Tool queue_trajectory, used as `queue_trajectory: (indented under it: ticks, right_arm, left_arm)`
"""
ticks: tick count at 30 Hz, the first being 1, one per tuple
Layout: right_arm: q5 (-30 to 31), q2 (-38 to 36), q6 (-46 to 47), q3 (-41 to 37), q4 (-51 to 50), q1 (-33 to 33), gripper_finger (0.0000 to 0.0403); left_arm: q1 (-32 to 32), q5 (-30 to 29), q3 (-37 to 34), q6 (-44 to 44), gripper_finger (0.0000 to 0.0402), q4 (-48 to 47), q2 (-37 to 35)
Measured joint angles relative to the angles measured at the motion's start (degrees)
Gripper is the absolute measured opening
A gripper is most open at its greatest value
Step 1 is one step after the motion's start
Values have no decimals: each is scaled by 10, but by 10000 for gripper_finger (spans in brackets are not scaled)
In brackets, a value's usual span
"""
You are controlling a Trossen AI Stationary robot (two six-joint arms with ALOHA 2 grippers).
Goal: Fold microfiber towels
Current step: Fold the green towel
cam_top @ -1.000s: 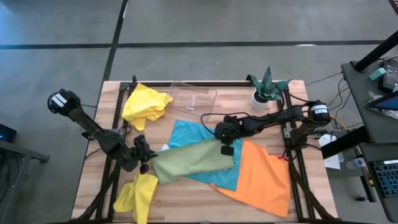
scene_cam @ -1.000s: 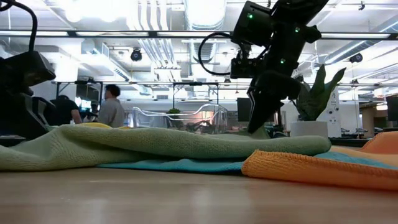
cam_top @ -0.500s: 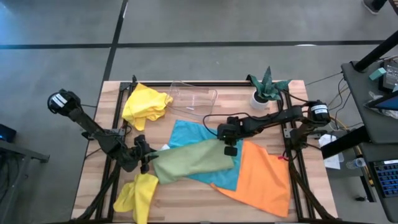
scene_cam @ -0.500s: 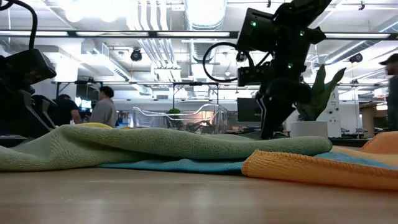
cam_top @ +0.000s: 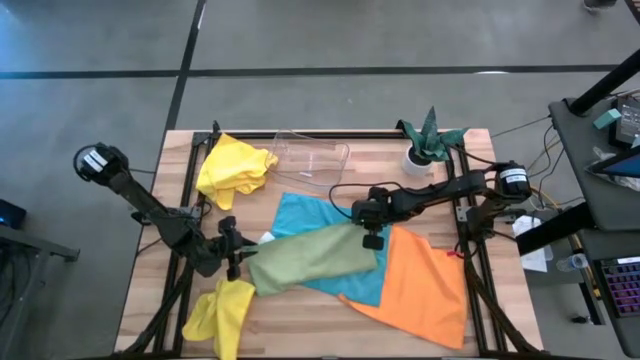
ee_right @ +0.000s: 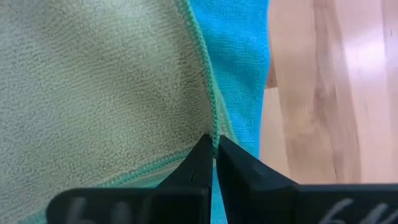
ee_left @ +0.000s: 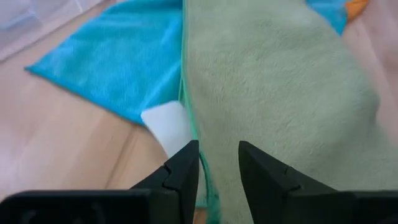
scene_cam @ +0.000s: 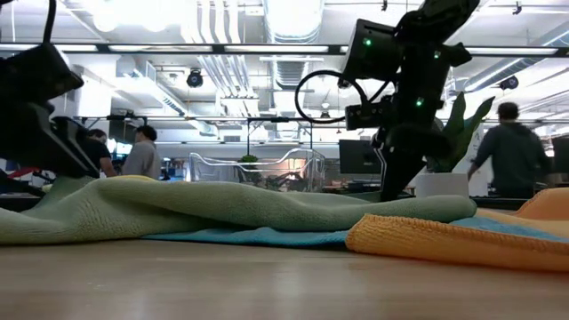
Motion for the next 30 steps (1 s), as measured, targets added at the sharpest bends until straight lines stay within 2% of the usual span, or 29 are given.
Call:
queue_trajectory:
  ticks: [4, 8, 13, 18, 22, 30]
  right_arm:
    - [0, 0, 5, 0, -1, 0, 13]
    - [0, -9, 15, 8, -14, 0, 35]
    - [1, -33, 33, 23, -63, 0, 72]
    - [2, -73, 90, 23, -99, 10, 107]
    - [7, -106, 143, 21, -103, 52, 118]
    - [120, -124, 247, 17, -73, 205, 112]
  left_arm:
    - [0, -8, 15, 10, 99, 0, -1]
    - [0, -10, 31, 44, 99, 8, 0]
    - [0, -10, 45, 118, 99, 81, 0]
    - [0, -8, 50, 166, 99, 174, 0]
    - [0, -6, 52, 202, 99, 229, 3]
    - [0, -1, 71, 300, 99, 362, 55]
